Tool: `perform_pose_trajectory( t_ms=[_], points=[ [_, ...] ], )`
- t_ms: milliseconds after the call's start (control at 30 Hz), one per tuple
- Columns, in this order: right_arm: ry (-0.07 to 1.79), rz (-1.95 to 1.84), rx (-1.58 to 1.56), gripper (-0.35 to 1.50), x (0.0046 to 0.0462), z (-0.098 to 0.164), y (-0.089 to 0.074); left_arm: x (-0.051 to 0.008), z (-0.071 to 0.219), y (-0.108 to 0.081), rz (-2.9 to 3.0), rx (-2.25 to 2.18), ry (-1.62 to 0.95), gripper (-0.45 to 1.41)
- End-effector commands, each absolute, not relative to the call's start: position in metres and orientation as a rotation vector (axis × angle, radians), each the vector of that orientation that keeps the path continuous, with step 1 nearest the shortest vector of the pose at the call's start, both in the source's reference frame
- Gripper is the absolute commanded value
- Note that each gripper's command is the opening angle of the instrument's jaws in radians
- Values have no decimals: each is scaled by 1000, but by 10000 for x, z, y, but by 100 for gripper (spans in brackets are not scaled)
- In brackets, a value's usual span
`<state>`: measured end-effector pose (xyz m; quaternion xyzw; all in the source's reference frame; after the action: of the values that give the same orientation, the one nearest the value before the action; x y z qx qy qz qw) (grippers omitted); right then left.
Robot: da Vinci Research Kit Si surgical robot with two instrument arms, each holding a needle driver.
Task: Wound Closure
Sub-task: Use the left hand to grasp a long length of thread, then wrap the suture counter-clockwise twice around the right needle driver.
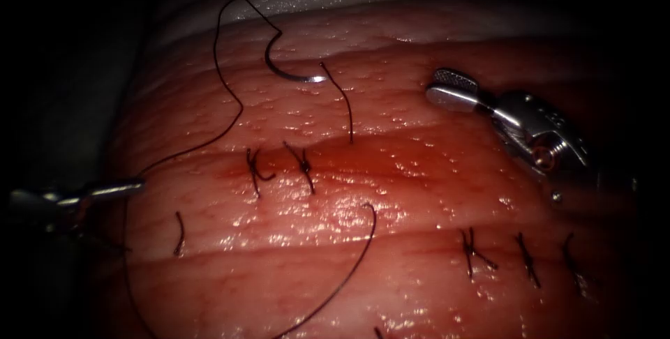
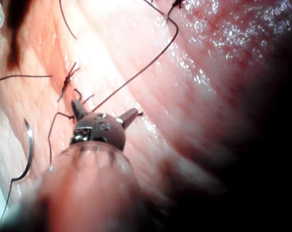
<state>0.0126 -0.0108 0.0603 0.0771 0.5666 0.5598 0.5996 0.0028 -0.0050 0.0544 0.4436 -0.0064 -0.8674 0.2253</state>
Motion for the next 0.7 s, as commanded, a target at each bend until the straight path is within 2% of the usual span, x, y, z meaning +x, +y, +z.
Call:
perform_pose_trajectory(
  t_ms=[33,67,100,133,400,433,467,500,700],
  points=[
    [1316,1297,180,-3,134,609,-108,21,550,-50,-2394,1225,-20,34],
    [1313,1296,181,-3,134,609,-108,18,550,-49,-2397,1224,-21,-3],
    [1313,1296,181,-3,134,608,-108,17,549,-49,-2396,1225,-17,-28],
    [1313,1296,180,-3,134,608,-108,15,549,-48,-2394,1231,-14,-45],
    [1296,1299,195,-23,136,608,-111,14,546,-40,-2394,1246,-2,-45],
    [1288,1296,199,-18,136,607,-112,13,546,-38,-2401,1252,-14,-45],
    [1280,1294,203,0,137,606,-113,12,545,-36,-2411,1262,-31,-45],
    [1279,1283,217,10,138,604,-113,10,544,-34,-2418,1273,-43,-45],
    [1271,1109,388,2,158,580,-123,-17,536,-14,-2456,1358,-102,-45]
  ],
)
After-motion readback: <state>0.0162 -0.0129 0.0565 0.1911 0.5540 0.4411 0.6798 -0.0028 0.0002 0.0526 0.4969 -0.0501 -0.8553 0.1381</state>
